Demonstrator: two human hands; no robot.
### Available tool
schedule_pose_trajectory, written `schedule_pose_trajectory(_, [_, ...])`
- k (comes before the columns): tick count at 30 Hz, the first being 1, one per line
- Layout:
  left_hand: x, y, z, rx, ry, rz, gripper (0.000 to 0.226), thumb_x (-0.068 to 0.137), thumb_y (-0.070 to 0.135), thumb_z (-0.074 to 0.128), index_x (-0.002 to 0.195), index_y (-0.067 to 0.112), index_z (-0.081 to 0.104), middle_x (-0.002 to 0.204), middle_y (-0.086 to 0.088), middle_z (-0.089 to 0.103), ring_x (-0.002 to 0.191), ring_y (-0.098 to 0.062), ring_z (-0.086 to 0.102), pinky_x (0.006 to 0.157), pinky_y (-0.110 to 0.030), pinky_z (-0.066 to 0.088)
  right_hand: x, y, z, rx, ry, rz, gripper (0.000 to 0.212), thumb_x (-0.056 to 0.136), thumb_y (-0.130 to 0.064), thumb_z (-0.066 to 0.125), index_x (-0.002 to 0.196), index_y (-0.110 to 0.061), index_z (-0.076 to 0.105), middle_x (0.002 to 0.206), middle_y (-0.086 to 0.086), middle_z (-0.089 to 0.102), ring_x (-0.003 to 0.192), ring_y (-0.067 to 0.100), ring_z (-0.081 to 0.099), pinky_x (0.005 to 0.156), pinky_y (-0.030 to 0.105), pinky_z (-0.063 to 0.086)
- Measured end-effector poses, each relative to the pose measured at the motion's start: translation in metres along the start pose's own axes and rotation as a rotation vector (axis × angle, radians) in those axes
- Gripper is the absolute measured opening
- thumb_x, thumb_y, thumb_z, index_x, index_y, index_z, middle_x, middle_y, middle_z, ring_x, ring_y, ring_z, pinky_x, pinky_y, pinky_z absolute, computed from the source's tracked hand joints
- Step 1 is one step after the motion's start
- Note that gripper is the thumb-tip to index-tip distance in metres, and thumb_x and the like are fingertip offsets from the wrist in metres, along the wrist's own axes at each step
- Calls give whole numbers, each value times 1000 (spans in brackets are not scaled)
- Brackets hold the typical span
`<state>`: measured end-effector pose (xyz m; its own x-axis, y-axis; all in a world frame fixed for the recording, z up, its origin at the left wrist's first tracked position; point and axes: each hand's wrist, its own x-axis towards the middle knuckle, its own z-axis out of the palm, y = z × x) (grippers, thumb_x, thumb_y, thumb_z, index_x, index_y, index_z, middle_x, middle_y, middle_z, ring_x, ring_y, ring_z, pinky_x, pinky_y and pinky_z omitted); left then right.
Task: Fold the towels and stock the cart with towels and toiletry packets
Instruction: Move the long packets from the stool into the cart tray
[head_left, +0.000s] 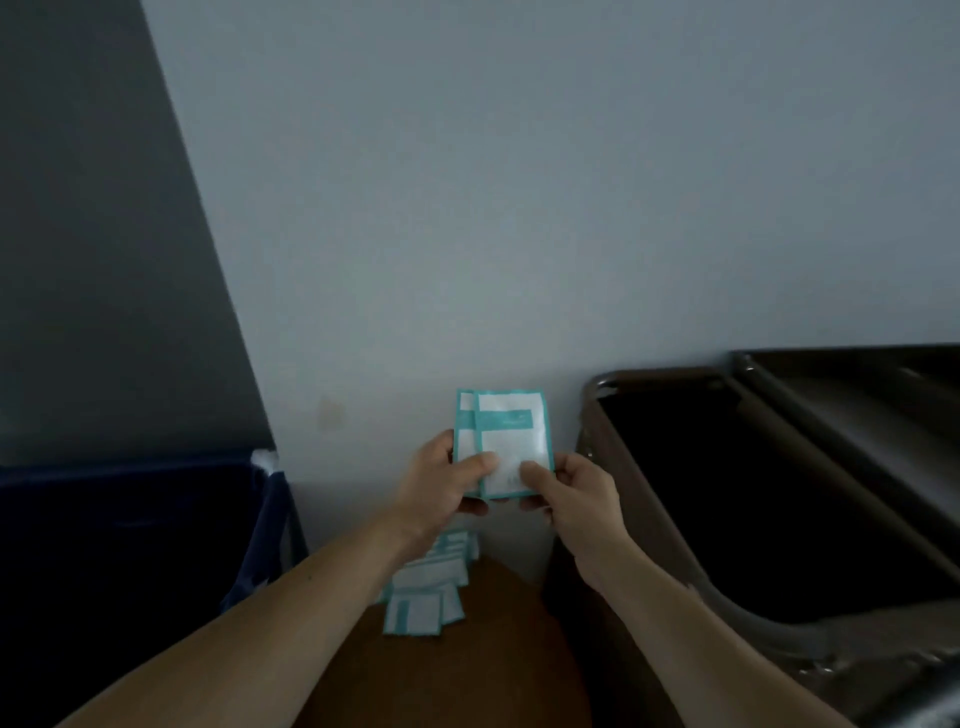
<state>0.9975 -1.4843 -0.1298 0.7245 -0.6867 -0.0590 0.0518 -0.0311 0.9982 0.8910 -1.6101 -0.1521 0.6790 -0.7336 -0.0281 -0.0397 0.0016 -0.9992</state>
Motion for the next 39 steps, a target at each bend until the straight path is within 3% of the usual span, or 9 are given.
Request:
schedule_pose_trajectory(8, [-27, 58, 184, 77, -184, 171, 17, 90, 1, 67, 103, 11, 66, 82, 0, 74, 63, -6, 70, 50, -19, 51, -41, -38, -186, -93, 234, -206, 10, 89, -32, 72, 94, -25, 67, 77, -14, 72, 58, -1, 63, 50, 14, 45])
schedule_pose_trajectory(13, [-66, 64, 351, 178, -318, 171, 25, 89, 18, 72, 111, 22, 62, 99, -1, 75, 81, -15, 73, 55, -22, 52, -85, -48, -352, -85, 443, -191, 21, 83, -23, 77, 100, -26, 64, 92, -1, 74, 76, 14, 69, 62, 32, 56])
schedule_pose_trajectory(17, [-97, 63, 472, 187, -434, 151, 21, 91, 17, 70, 110, 20, 62, 99, -4, 74, 82, -17, 73, 55, -25, 54, -128, -48, -472, -34, 520, -126, 20, 84, -17, 78, 100, -18, 66, 88, 0, 74, 64, 4, 69, 49, 16, 48])
schedule_pose_trajectory(20, [-110, 64, 543, 158, -519, 103, 15, 92, 16, 68, 105, 22, 65, 95, -2, 75, 77, -14, 74, 59, -30, 61, -148, -47, -542, -38, 589, -121, 20, 84, -16, 79, 100, -16, 66, 88, 1, 73, 64, 4, 67, 49, 14, 45])
schedule_pose_trajectory(24, [-109, 65, 617, 171, -585, 54, 9, 96, 18, 61, 105, 21, 63, 97, -7, 74, 80, -26, 75, 81, -51, 60, -149, -38, -608, -21, 700, -102, 21, 83, -18, 78, 100, -17, 65, 90, 1, 72, 74, 11, 68, 53, 18, 47])
schedule_pose_trajectory(29, [-76, 68, 688, 195, -617, 23, 9, 99, 14, 55, 105, 18, 60, 103, -13, 69, 88, -31, 71, 77, -51, 59, -112, -28, -667, -28, 781, -79, 19, 82, -19, 77, 96, -21, 65, 91, 2, 71, 72, 14, 65, 56, 26, 47])
schedule_pose_trajectory(33, [-30, 75, 742, 102, -636, -10, 10, 102, 15, 49, 103, 18, 59, 95, -7, 67, 79, -20, 67, 62, -35, 60, -68, -42, -717, -80, 822, -73, 17, 84, -17, 77, 90, -26, 64, 89, -1, 72, 67, 9, 65, 49, 18, 46])
schedule_pose_trajectory(37, [28, 86, 784, 73, -672, -51, 17, 103, 20, 43, 95, 22, 58, 88, -6, 68, 56, -15, 69, 60, -34, 58, -14, -61, -762, -143, 835, -70, 15, 82, -15, 79, 91, -22, 68, 78, -4, 73, 60, 6, 67, 45, 14, 45])
schedule_pose_trajectory(39, [60, 93, 796, 73, -678, -26, 17, 102, 16, 45, 94, 20, 59, 89, -8, 69, 61, -19, 70, 56, -33, 56, 16, -70, -774, -165, 806, -77, 14, 82, -13, 79, 89, -20, 70, 71, -6, 74, 58, 4, 68, 45, 14, 46])
